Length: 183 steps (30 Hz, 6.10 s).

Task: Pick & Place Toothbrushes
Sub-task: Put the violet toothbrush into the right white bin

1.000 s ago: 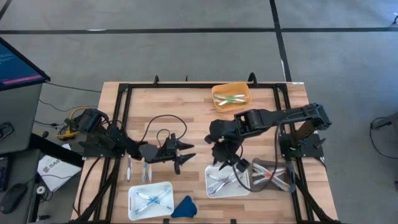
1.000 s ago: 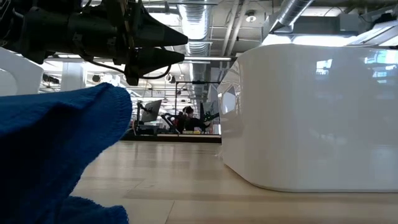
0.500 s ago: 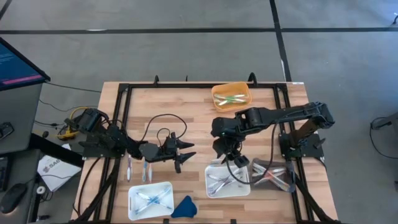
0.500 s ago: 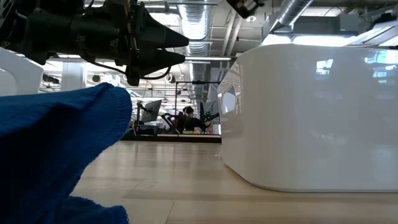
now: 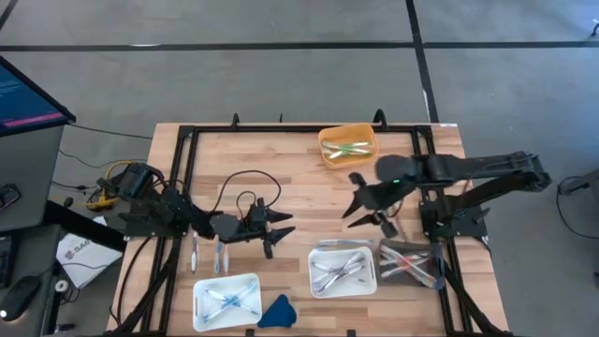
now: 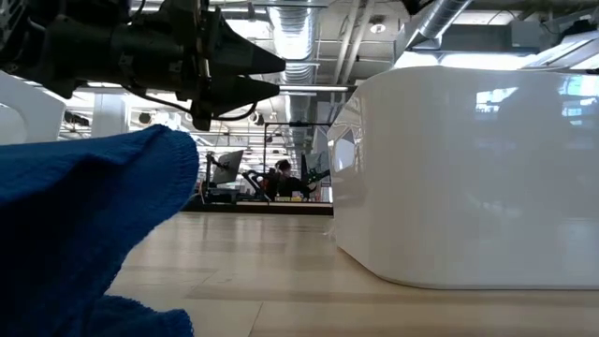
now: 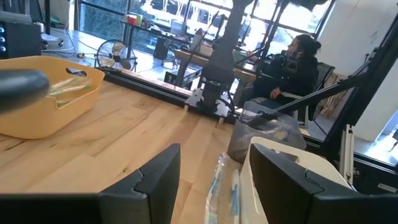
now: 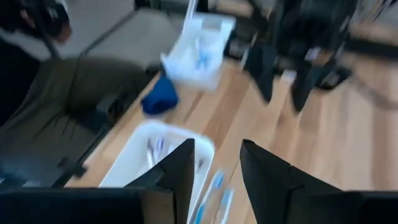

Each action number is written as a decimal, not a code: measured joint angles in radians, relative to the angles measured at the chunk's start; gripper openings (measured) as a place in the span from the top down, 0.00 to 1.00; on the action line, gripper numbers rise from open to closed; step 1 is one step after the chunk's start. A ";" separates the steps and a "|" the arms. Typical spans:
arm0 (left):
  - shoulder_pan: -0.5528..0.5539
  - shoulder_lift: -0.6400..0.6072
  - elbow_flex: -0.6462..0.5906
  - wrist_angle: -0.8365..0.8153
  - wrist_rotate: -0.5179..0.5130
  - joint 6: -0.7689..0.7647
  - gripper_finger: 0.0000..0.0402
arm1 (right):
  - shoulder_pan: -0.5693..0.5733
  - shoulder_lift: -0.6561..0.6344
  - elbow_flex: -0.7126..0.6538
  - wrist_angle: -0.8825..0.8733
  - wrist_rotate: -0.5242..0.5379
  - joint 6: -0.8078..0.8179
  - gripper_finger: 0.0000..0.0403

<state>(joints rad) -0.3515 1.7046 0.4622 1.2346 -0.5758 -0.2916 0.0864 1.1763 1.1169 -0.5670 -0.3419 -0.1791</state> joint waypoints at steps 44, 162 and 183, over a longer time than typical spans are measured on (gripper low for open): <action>-0.053 -0.404 0.322 -0.931 0.157 -0.090 0.54 | 0.098 -0.127 -0.146 0.370 0.004 0.049 0.69; 0.005 -0.425 0.247 -2.467 0.732 -0.960 0.99 | -0.206 -0.058 -0.279 0.682 0.000 -0.142 0.69; -0.170 -0.141 0.258 -2.366 0.846 -0.336 1.00 | -0.207 -0.058 -0.279 0.684 0.001 -0.145 0.69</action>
<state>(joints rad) -0.5211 1.5632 0.7202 -1.1316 0.2705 -0.6274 -0.1207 1.1183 0.8383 0.1165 -0.3408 -0.3244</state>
